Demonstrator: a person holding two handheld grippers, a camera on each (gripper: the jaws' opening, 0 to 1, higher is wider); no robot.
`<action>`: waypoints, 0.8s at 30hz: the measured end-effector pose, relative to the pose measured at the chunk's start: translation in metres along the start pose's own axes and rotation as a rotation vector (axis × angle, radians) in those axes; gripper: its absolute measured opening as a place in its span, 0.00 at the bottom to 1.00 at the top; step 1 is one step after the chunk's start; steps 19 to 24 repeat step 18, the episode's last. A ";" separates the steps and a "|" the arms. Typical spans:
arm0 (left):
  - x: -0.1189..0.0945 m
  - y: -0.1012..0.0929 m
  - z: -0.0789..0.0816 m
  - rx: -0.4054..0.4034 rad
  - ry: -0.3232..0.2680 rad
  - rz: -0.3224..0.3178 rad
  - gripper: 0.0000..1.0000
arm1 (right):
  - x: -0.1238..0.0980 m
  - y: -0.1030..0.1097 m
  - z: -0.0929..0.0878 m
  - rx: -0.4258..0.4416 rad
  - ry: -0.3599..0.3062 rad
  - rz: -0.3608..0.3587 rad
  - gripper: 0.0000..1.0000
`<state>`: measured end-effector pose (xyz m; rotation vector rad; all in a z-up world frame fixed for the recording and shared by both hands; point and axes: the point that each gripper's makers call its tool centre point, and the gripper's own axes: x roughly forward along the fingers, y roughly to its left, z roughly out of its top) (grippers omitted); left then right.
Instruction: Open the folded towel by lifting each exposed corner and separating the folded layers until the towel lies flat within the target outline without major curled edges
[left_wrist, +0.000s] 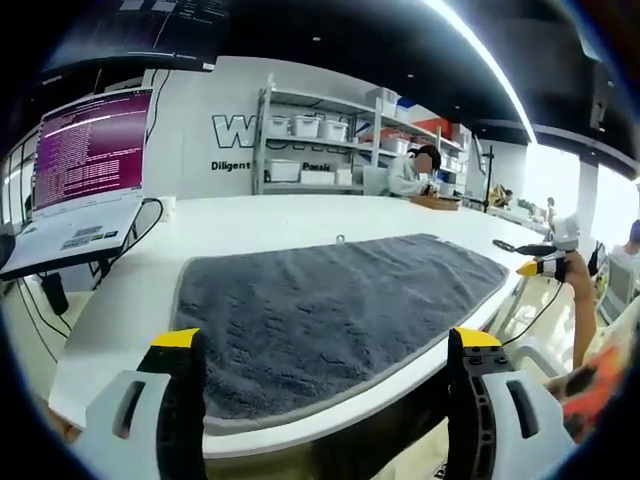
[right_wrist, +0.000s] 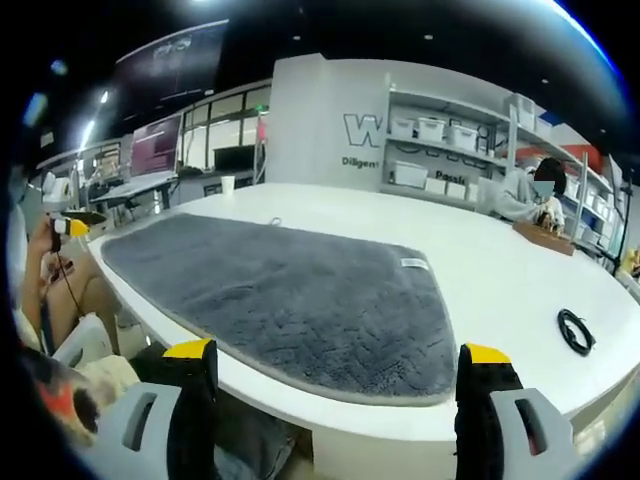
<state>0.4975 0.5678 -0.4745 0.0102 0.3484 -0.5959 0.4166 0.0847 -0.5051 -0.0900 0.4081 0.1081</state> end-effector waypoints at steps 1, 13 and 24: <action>0.000 0.000 0.000 0.000 0.000 -0.001 0.99 | 0.000 -0.001 0.000 0.000 0.000 -0.002 0.99; 0.003 -0.005 -0.002 0.005 0.009 -0.011 0.99 | 0.000 -0.003 -0.002 -0.006 0.012 -0.008 0.99; 0.003 -0.005 -0.001 0.003 0.006 -0.009 0.99 | 0.001 -0.002 -0.003 -0.006 0.015 -0.005 0.99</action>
